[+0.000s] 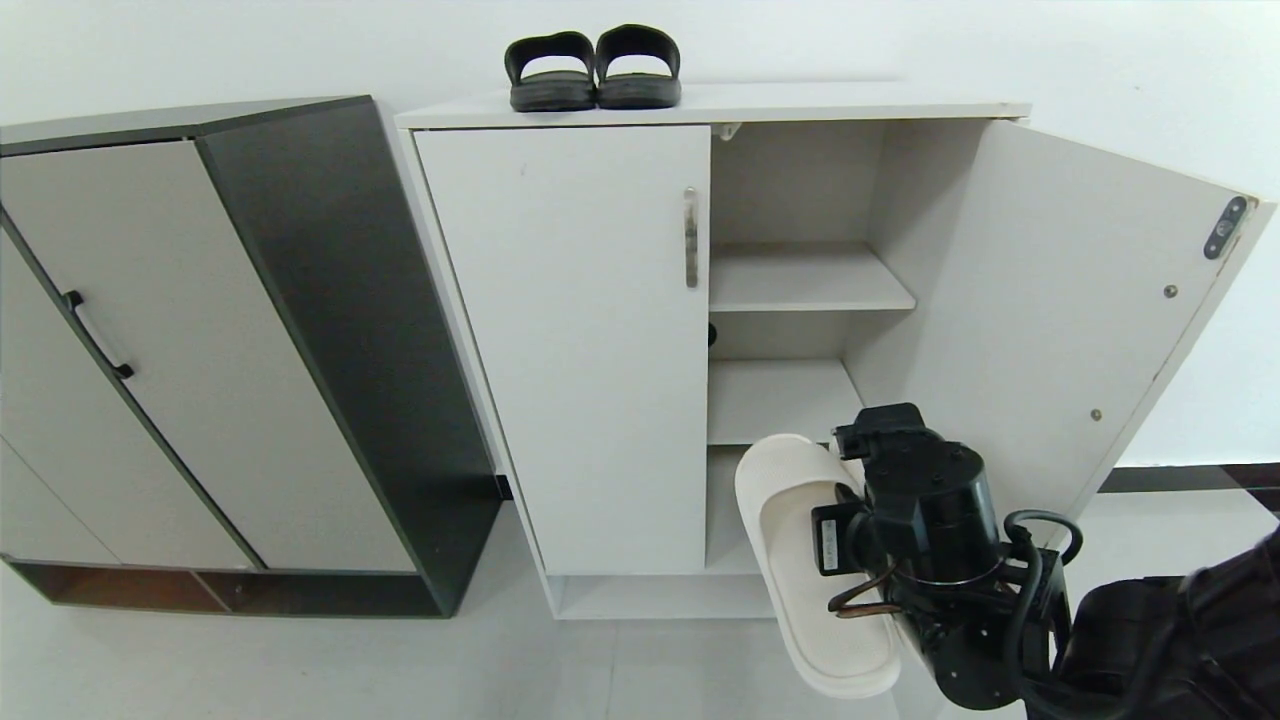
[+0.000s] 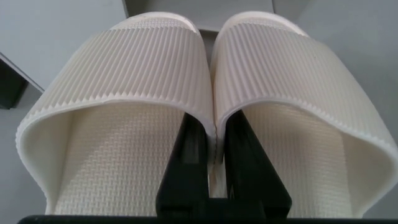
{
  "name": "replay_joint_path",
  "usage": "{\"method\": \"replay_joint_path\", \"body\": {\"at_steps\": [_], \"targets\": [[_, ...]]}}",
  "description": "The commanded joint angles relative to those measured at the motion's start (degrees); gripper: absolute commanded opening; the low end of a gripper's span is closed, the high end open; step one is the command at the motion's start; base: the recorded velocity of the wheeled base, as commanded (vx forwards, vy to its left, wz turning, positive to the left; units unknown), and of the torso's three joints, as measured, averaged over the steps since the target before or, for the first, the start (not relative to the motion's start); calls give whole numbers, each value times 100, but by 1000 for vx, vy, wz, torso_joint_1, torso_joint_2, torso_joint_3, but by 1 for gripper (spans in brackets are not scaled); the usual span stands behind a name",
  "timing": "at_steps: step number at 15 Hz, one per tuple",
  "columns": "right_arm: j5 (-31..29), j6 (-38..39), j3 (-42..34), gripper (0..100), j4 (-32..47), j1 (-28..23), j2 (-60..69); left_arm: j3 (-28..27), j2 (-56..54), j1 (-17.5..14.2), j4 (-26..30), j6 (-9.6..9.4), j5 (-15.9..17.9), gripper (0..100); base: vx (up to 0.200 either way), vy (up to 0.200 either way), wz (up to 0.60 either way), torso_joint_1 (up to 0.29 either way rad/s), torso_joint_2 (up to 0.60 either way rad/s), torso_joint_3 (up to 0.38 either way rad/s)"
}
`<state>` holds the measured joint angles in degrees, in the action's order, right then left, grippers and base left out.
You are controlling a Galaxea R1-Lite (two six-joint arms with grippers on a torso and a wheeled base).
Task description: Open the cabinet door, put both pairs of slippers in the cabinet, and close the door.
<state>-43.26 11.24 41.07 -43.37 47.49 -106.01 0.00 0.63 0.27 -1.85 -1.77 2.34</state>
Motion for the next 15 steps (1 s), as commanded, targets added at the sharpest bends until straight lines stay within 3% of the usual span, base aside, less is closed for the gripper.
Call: {"method": "replay_joint_path", "body": {"at_steps": [1, 3, 4, 6, 9, 11, 15], "targets": [[2, -69, -64, 0, -101, 32, 28, -35, 68, -9, 396, -96, 161, 0, 0, 0, 0, 0, 0, 0], [2, -122, -108, 0, -242, 32, 19, 0, -63, -27, 194, -368, 100, 0, 0, 0, 0, 0, 0, 0], [2, -122, -108, 0, -268, 41, 1, 0, -55, -27, 185, -280, 74, 0, 0, 0, 0, 0, 0, 0], [2, -131, 50, 0, -268, 93, -60, 0, -63, -27, 185, 80, 47, 0, 0, 0, 0, 0, 0, 0], [-587, -131, 903, 0, -259, 58, -473, 0, -63, -27, 185, 106, 21, 0, 0, 0, 0, 0, 0, 0], [-666, -131, 1228, 0, -224, 41, -596, 0, -63, -27, 185, 115, 30, 0, 0, 0, 0, 0, 0, 0], [-675, -96, 1421, 0, -268, -109, -860, 0, -63, -27, 185, 106, 21, 0, 0, -200, 0, 5, 5, 4]]}}
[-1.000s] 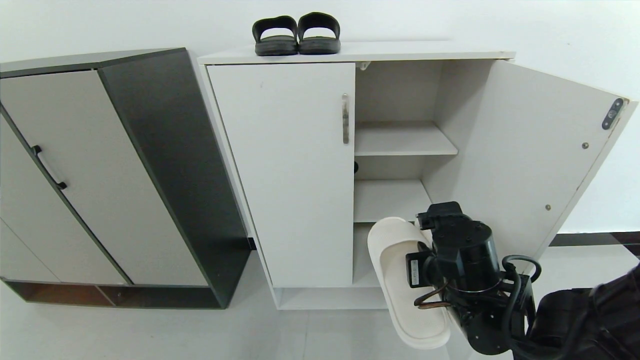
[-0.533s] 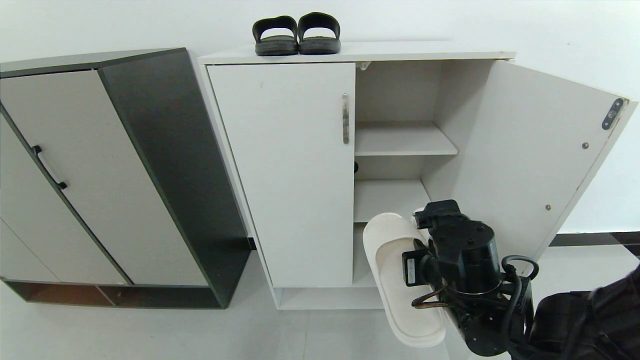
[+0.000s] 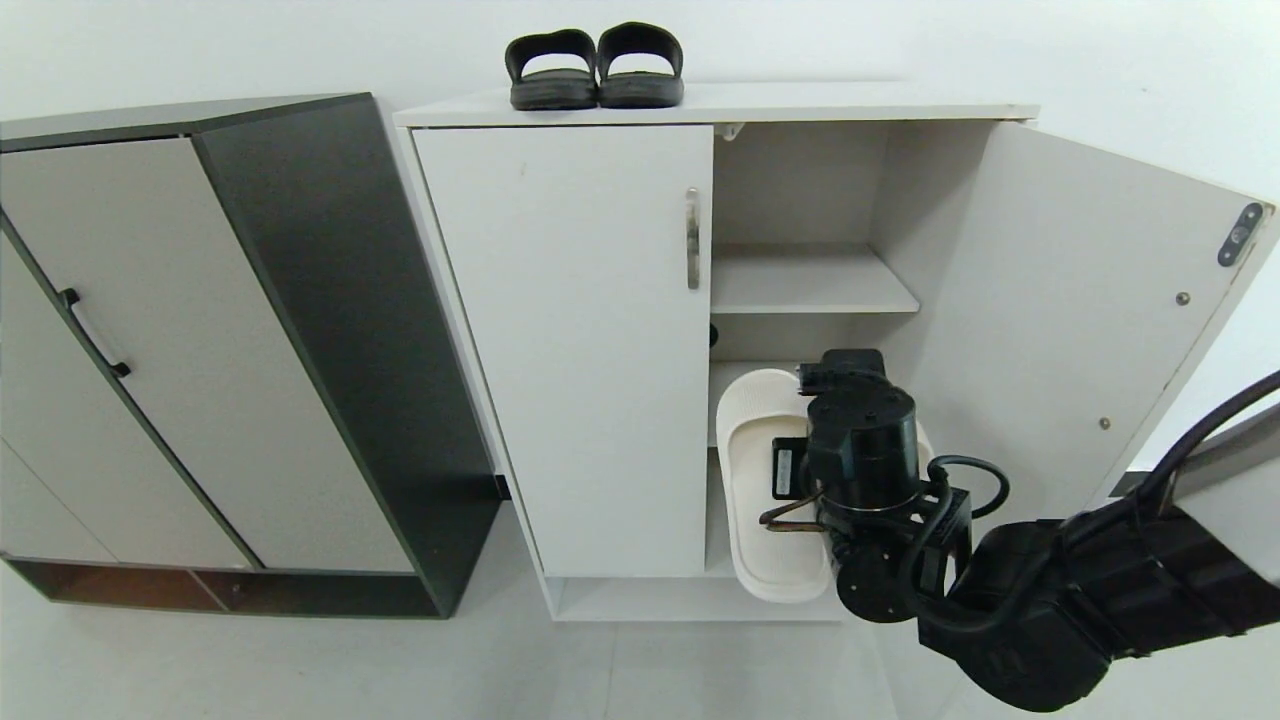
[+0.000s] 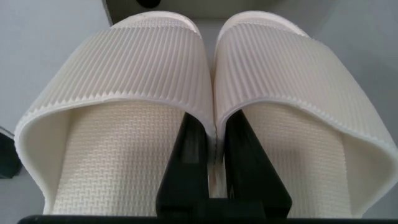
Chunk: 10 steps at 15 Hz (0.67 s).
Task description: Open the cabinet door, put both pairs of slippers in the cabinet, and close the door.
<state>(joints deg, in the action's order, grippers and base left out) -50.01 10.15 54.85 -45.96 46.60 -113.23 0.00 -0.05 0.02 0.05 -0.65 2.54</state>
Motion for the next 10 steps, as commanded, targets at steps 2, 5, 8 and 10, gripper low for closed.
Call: {"method": "replay_joint_path", "body": {"at_steps": [2, 5, 8, 10], "targets": [[8, 30, 79, 0, -36, -29, -165, 0, 5, -2, -5, 12, 1, 0, 0, -100, 0, 4, -1, -4], [35, -22, 167, 0, -493, -99, -420, 0, 5, -2, -5, 3, 1, 0, 0, 0, 0, 0, 0, 0], [35, -22, 158, 0, -493, -178, -490, 0, 14, -2, -5, 3, 1, 0, 0, 0, 0, 0, 0, 0], [44, -31, 158, 0, -493, -407, -578, 0, 5, -2, -5, 3, 1, 0, 0, 0, 0, 0, 0, 0]]}}
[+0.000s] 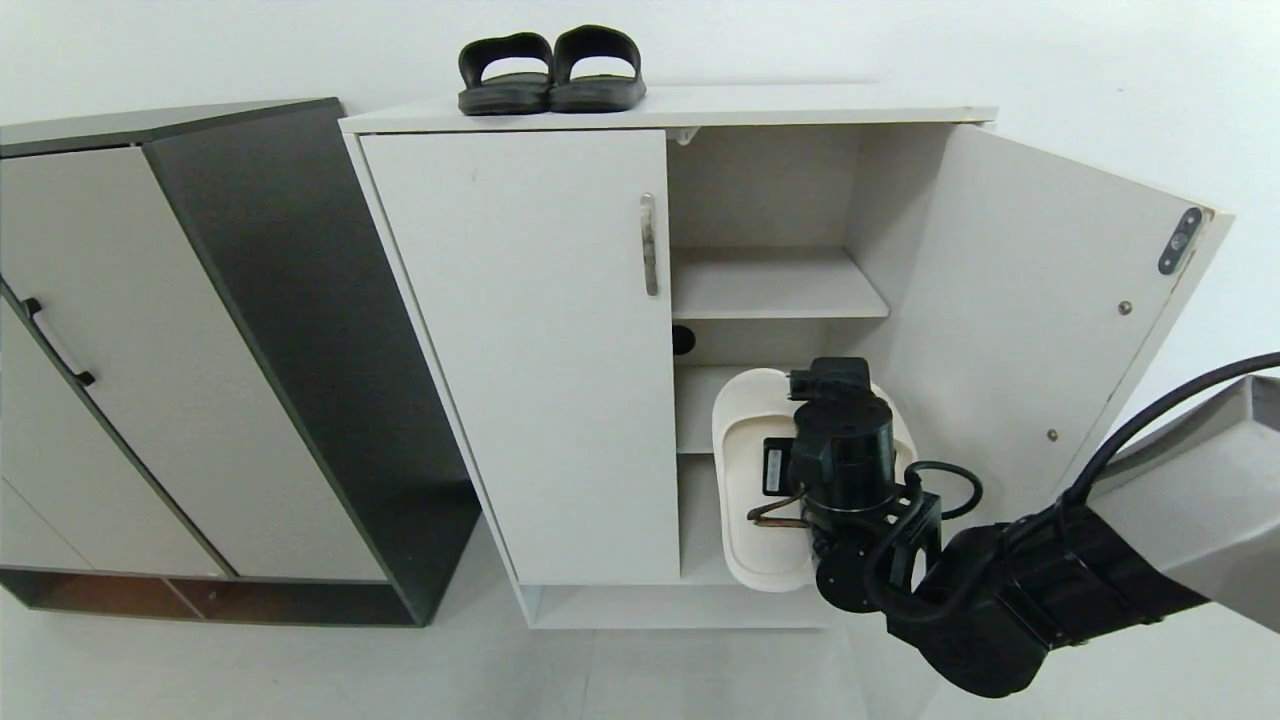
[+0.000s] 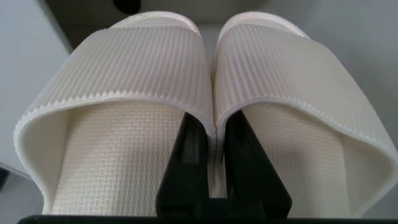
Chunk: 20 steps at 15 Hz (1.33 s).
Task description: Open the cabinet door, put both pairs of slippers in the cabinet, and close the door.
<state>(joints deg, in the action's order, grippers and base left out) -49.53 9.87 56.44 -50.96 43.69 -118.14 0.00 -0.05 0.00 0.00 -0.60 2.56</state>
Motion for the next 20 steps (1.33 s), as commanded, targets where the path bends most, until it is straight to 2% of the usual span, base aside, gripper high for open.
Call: {"method": "replay_joint_path", "body": {"at_steps": [1, 5, 12, 17, 20], "targets": [[-4, -3, 7, 0, 7, -221, -157, 0, 5, 0, 0, -2, -1, 0, 0, 0, 0, 0, 0, 0], [22, 6, 7, 0, 7, -476, -315, 0, 5, 0, 0, 7, -1, 0, 0, 0, 0, 0, 0, 0], [110, 23, -28, 0, -2, -493, -297, 0, 5, 0, 0, 7, -1, 0, 0, 0, 0, 0, 0, 0], [1024, -346, -573, 0, -819, -36, -289, 0, 5, 0, 0, 7, -1, 0, 0, 0, 0, 0, 0, 0], [1068, -478, -547, 0, -890, -10, -315, 0, 5, 0, 0, 7, -1, 0, 0, -67, 0, -1, 1, -1]]}}
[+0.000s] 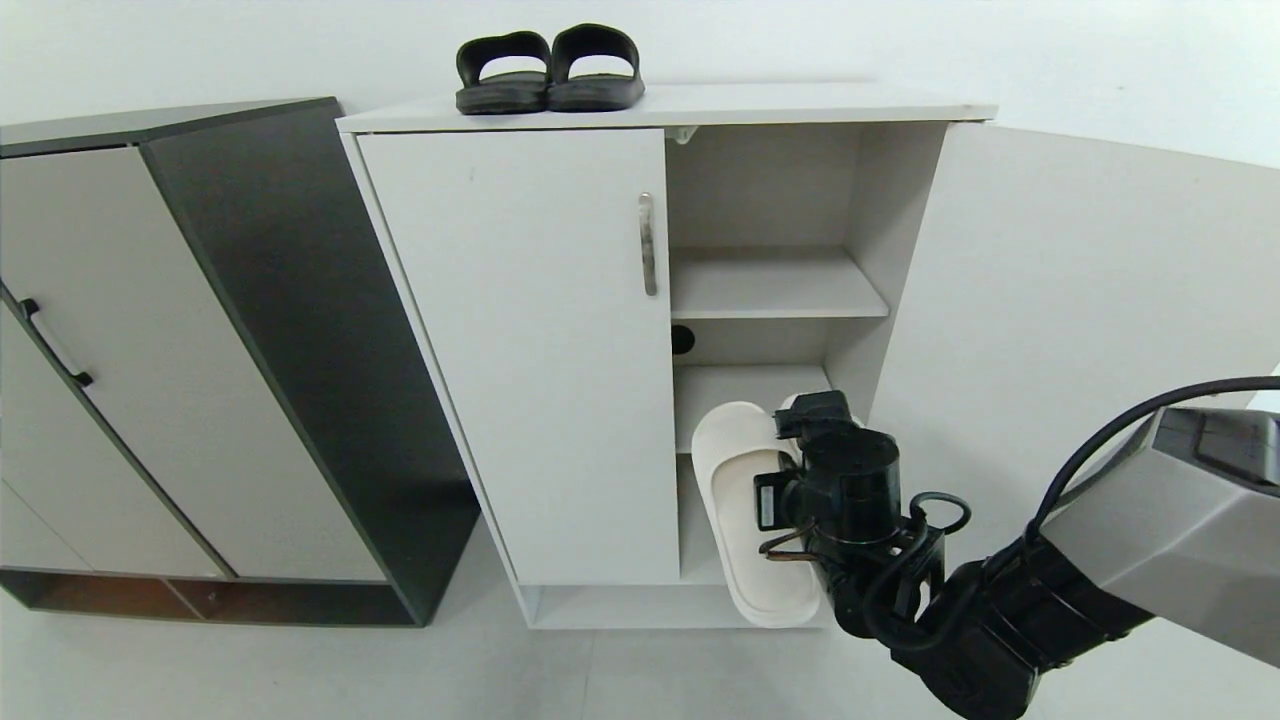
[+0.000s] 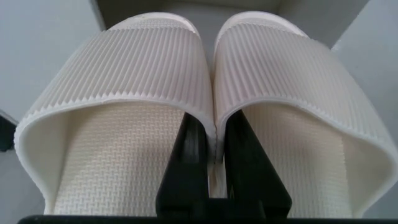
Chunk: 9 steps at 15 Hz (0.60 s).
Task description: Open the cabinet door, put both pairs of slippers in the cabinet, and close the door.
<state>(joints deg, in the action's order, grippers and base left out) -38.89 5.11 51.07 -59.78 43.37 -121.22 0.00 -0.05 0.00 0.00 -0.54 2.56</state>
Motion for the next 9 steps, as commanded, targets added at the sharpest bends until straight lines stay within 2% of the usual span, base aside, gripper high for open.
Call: {"method": "replay_joint_path", "body": {"at_steps": [1, 4, 9], "targets": [[4, -1, -18, 0, -7, 22, -7, 0, 5, 0, 0, 1, -1, 0, 0, -200, 0, -2, -2, -2], [-5, -1, 70, 0, -7, 66, -112, 0, 14, 0, 0, 1, -1, 0, 0, -200, 0, 6, 1, 1], [-14, -10, 413, 0, -7, 286, -543, 0, 5, 0, 0, 1, -1, 0, 0, 0, 0, 0, 0, 0]]}}
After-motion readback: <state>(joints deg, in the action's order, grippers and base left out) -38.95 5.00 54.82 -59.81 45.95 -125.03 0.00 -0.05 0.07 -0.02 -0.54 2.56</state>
